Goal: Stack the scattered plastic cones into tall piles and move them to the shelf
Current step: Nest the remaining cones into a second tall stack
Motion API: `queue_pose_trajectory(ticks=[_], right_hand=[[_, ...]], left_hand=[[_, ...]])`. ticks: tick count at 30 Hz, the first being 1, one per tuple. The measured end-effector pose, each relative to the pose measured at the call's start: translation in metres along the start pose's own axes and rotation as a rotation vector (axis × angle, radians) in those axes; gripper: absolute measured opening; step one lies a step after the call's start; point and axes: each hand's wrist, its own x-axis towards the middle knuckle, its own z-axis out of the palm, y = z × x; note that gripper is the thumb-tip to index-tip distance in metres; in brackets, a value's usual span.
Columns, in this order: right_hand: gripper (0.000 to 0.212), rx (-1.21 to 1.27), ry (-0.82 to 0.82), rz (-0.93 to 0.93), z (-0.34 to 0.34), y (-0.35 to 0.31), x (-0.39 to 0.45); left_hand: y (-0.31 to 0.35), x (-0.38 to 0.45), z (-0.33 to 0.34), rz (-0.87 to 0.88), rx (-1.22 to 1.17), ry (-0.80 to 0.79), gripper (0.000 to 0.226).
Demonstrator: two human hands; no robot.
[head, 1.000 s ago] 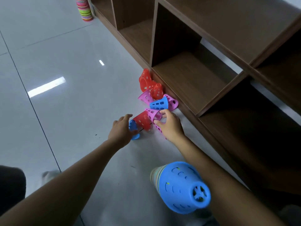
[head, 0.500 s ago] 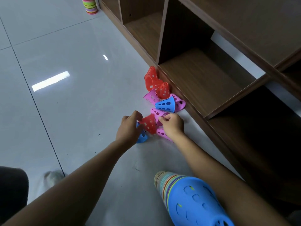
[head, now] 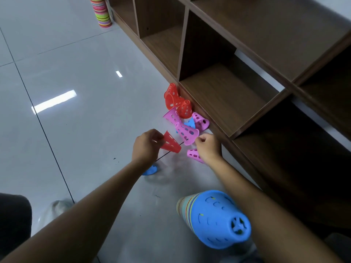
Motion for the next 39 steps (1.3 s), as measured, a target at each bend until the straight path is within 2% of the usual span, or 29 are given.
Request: queue_pose_trajectory(ticks=[6, 14, 17, 22, 27, 32, 36, 39], right_hand=[[0.023, 0.177, 0.039, 0.011, -0.048, -0.005, -0.022], [0.017, 0.503, 0.026, -0.039, -0.149, -0.059, -0.1], [0.017, 0.496, 0.021, -0.072, -0.188, -0.075, -0.136], [0.018, 0.498, -0.051, -0.155, -0.241, -0.091, -0.192], [0.016, 0.475, -0.289, -0.225, -0.268, -0.106, -0.234], [0.015, 0.329, -0.469, -0.25, -0.261, -0.109, -0.255], [0.017, 0.224, -0.429, -0.216, -0.246, -0.096, -0.255], [0.019, 0.232, -0.379, -0.173, -0.234, -0.084, -0.254]], left_hand=[[0.031, -0.023, -0.029, 0.021, -0.187, 0.001, 0.006], [0.086, -0.066, -0.082, 0.082, -0.406, -0.042, 0.014], [0.108, -0.088, -0.103, 0.104, -0.47, -0.061, 0.016], [0.131, -0.119, -0.136, 0.096, -0.711, -0.133, 0.019], [0.151, -0.152, -0.163, 0.093, -0.89, -0.201, 0.025], [0.169, -0.178, -0.185, 0.092, -1.013, -0.283, 0.019], [0.177, -0.193, -0.192, 0.088, -1.023, -0.338, 0.013], [0.179, -0.201, -0.19, 0.089, -1.007, -0.37, 0.013]])
